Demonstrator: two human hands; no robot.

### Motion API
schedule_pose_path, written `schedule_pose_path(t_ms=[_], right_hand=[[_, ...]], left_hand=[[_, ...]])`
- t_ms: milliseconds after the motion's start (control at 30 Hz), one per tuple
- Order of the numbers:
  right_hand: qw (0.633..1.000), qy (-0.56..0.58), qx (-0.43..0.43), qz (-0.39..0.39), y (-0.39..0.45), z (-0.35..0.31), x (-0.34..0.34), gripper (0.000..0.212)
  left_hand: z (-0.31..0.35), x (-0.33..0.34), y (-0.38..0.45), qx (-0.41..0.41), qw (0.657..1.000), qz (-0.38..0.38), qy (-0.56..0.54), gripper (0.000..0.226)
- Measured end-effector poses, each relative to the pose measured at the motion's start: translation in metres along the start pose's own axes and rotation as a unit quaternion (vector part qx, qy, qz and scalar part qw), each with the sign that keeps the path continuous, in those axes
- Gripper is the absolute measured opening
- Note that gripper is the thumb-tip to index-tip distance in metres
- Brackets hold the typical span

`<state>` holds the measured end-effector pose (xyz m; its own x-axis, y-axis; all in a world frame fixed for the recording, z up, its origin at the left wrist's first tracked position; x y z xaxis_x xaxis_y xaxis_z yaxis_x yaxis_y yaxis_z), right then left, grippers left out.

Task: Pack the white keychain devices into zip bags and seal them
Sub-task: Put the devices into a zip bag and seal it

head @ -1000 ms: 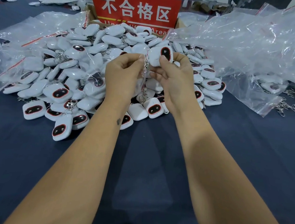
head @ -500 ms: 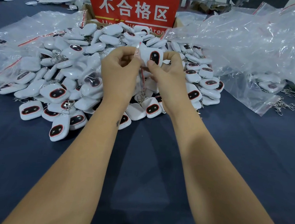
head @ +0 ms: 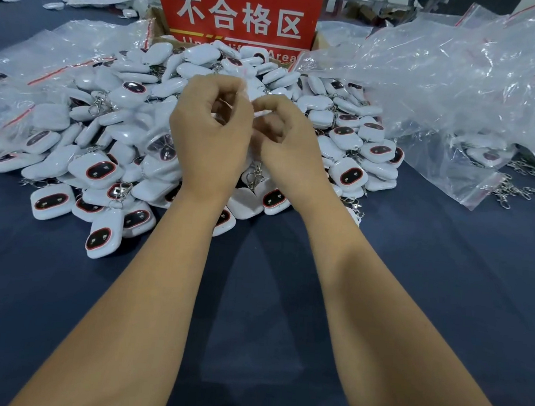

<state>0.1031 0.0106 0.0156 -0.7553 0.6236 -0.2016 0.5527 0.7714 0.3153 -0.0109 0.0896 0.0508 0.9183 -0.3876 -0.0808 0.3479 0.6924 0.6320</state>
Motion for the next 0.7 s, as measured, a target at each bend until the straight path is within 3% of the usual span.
schedule_pose_path(t_ms=[133,200,300,533,600,700], right_hand=[[0.997,-0.077,-0.009,-0.013,0.000,-0.005,0.002,0.010],[0.986,-0.162,0.000,-0.034,0.000,-0.004,0.006,0.017],[0.980,-0.192,0.007,-0.053,-0.001,-0.003,0.009,0.021],[0.990,-0.073,0.037,0.112,-0.004,-0.002,-0.028,0.032],[0.982,-0.128,0.039,0.132,-0.006,-0.004,-0.036,0.036],[0.946,-0.301,0.082,0.089,-0.002,0.005,-0.035,0.041]], left_hand=[[0.008,0.005,-0.002,0.040,0.999,-0.013,0.021,0.010],[0.010,0.013,-0.005,0.046,0.998,-0.040,0.035,0.012],[0.008,0.026,-0.007,0.036,0.994,-0.084,0.066,0.014],[-0.029,0.027,-0.002,-0.094,0.989,-0.102,0.057,0.018],[-0.029,0.025,-0.002,-0.091,0.989,-0.091,0.072,0.019],[-0.030,0.014,0.002,-0.088,0.991,-0.054,0.083,0.019]])
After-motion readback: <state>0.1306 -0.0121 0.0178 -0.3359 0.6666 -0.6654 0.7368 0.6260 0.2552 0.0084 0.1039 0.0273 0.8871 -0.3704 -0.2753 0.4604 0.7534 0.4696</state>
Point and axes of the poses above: each hand's wrist, its own y-axis towards the middle knuckle, its own x-axis out of the palm, z = x × y, the point moved 10 cm from there along y, towards the middle knuckle, and after that the axes turned 8 degrees about -z, right-handed, at the moved point
